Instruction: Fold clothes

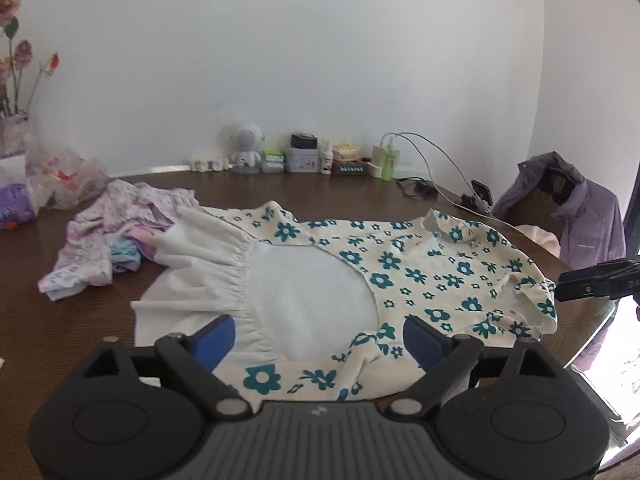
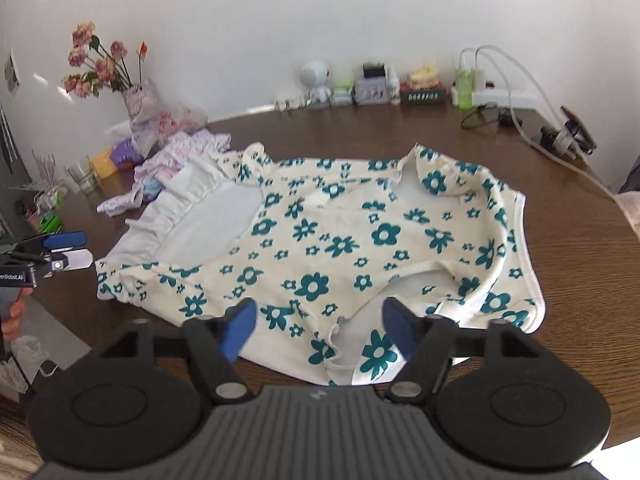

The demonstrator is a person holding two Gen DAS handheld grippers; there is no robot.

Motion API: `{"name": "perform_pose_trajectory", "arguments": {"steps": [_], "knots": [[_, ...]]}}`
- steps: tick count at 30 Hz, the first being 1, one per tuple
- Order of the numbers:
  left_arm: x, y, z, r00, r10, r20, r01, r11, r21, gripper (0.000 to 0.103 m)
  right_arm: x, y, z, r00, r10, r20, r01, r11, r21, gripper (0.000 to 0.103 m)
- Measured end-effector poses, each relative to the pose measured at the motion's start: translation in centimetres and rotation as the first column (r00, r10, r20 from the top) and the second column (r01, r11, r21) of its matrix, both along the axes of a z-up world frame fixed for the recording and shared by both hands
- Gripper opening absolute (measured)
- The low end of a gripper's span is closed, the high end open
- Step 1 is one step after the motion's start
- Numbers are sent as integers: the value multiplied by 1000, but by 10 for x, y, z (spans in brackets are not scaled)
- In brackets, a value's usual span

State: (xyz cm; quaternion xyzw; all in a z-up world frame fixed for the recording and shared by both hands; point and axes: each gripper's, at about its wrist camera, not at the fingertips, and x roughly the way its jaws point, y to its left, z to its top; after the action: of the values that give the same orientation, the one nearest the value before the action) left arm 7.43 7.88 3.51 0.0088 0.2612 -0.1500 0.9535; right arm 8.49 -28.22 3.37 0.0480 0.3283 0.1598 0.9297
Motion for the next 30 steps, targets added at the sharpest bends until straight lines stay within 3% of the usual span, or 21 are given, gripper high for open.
{"name": "perform_pose_trajectory", "arguments": {"steps": [4,9,16,20,22,24,26,30], "knots": [[-23,-7,-7,997,81,-10,-81,996,-24,100,-29,8,-2,987,-102,128,109,993,-53,103],[-32,-15,-25,991,98,-89,-104,993,-60,100,-47,19,-21,975,-185,123,200,972,-121,103],[-37,-19,-29,992,111,-52,-108,992,68,100,-58,16,-39,974,-206,90,220,960,-176,103],[-29,-16,-31,997,71,-37,-64,985,162,96,-54,5,-34,989,-91,120,123,946,-299,102],[-22,-15,-32,999,14,-46,-4,974,227,91,-48,3,-32,994,18,105,27,910,-413,93],[-13,-15,-32,997,-52,-65,69,951,300,85,-37,3,-33,991,123,45,-83,855,-511,58],[-6,-18,-33,989,-117,-92,143,913,382,79,-22,0,-33,981,193,-32,-179,821,-543,49],[3,-28,-36,964,-220,-152,267,821,504,65,-3,6,-37,935,328,-138,-342,719,-605,48]]}}
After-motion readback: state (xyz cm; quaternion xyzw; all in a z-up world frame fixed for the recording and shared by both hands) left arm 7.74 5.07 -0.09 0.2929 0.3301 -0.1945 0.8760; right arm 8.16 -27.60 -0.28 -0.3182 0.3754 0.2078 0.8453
